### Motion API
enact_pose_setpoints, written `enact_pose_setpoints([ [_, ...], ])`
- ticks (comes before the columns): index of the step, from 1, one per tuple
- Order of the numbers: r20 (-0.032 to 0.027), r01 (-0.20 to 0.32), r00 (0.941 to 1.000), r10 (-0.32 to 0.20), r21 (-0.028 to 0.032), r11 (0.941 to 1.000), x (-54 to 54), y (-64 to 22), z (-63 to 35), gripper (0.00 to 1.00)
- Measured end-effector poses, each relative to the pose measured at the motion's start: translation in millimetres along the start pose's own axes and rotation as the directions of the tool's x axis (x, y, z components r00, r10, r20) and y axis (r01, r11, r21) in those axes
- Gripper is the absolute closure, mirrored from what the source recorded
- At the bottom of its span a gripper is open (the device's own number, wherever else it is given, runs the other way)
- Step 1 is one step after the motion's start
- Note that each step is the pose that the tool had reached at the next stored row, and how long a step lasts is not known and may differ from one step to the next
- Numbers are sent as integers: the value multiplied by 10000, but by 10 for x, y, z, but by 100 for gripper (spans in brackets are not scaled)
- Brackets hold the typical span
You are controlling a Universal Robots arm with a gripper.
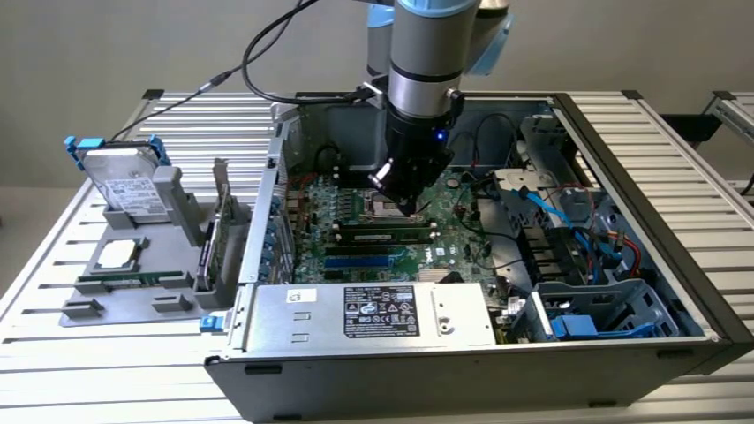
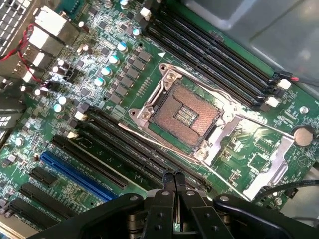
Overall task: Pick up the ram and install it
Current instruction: 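Press down the ram until it locks into place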
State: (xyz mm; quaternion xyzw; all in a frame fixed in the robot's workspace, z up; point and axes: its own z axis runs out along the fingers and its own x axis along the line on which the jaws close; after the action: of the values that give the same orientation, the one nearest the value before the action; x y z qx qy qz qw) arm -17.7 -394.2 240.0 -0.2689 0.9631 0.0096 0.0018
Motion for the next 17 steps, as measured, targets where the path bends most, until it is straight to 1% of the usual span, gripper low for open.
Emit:
enact_pose_setpoints([
  [5,88,-586,9982,585,51,9983,0,0,3,90],
  [9,106,-1067,9942,1067,57,9943,0,0,4,90],
  [14,118,-1696,9855,1695,61,9855,0,0,5,90],
  [17,125,-2077,9781,2076,62,9782,1,0,5,90],
])
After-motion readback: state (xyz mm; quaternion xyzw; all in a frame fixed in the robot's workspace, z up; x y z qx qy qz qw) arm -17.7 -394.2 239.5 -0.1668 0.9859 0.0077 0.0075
